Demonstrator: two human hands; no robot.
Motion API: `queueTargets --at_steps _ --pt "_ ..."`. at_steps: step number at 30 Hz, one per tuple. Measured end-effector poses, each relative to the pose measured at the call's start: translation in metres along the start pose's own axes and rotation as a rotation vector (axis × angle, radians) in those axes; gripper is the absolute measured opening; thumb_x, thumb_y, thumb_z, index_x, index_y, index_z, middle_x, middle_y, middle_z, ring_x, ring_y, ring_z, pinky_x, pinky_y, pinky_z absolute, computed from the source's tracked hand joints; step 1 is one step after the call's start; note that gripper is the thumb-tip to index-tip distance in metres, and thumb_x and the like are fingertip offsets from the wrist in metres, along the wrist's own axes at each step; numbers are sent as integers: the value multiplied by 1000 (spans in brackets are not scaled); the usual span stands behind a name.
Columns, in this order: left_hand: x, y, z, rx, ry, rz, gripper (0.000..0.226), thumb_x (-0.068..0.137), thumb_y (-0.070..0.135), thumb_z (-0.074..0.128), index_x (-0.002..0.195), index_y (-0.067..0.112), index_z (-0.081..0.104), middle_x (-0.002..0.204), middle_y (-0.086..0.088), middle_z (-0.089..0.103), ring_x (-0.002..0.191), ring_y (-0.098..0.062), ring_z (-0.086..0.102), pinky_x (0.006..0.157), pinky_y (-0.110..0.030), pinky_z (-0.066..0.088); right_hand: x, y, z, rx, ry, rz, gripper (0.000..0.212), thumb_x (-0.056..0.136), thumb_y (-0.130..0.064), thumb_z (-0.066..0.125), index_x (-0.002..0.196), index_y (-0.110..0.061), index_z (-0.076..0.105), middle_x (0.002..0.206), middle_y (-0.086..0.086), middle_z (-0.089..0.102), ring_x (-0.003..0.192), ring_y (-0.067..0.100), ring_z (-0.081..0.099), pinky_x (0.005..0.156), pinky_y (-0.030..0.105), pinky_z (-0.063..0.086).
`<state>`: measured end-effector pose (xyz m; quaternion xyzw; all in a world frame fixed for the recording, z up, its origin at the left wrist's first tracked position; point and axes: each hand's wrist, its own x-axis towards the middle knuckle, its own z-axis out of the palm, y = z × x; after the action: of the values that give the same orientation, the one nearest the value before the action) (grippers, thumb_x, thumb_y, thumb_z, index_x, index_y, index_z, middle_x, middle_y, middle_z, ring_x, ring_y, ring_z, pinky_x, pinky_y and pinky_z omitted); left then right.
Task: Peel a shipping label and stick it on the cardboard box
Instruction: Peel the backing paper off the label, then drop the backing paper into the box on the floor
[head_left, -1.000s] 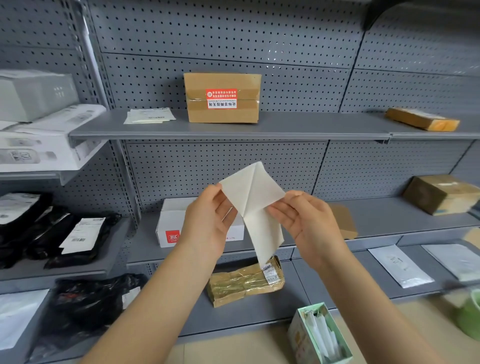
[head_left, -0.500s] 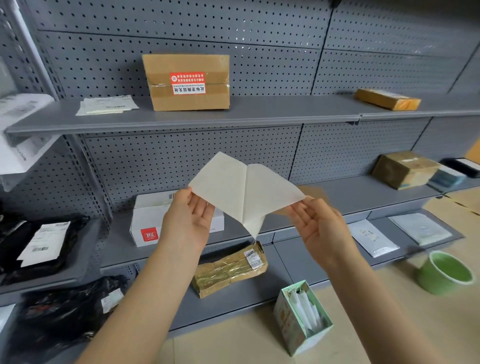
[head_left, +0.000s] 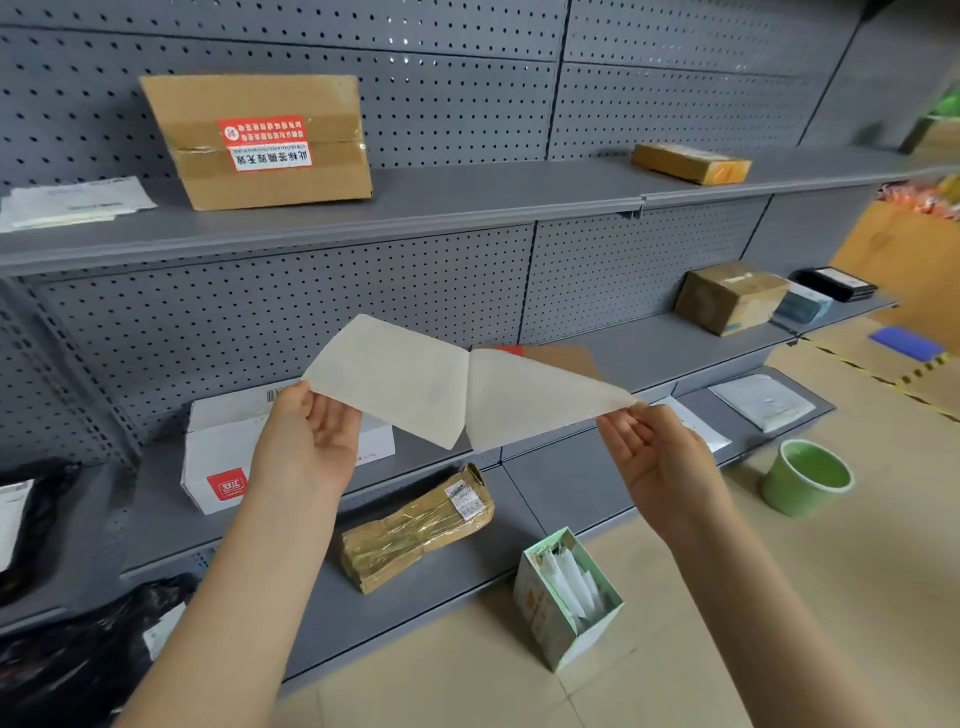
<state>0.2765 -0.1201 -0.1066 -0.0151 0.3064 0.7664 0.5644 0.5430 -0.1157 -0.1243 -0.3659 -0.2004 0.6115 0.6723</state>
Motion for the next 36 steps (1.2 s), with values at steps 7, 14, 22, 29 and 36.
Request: queueTargets --at_steps 7,14,22,29,36 --pt "11 -8 1 -4 37 9 26 93 10 48 67 10 50 44 3 64 47 -7 68 75 -31 56 11 -10 -31 46 106 -48 21 91 -1 44 74 -2 57 65 8 64 62 14 70 67 26 60" --pt "26 -24 4 66 34 -14 19 92 12 49 74 11 55 55 4 70 58 -5 70 65 -26 58 18 -6 -56 12 213 -37 23 92 -3 45 72 0 56 61 7 73 64 13 73 75 27 58" --pt "56 -97 -3 247 24 -121 13 93 16 50 85 10 58 91 -1 65 85 -10 65 75 -24 57 44 33 -121 -42 341 19 20 88 -2 47 72 1 59 63 8 74 63 13 71 76 24 58" --pt "95 -186 -45 316 -32 -202 15 94 13 48 83 8 57 89 -4 63 92 -16 61 96 -32 48 80 94 -202 -96 486 33 19 90 -3 48 72 1 55 73 12 59 64 17 66 71 23 59" --pt "157 -278 -113 366 -72 -308 13 94 16 48 91 9 59 94 -3 65 86 -13 64 81 -29 55 134 175 -301 -201 593 46 12 86 -3 51 75 1 55 74 13 64 60 11 69 77 24 58"
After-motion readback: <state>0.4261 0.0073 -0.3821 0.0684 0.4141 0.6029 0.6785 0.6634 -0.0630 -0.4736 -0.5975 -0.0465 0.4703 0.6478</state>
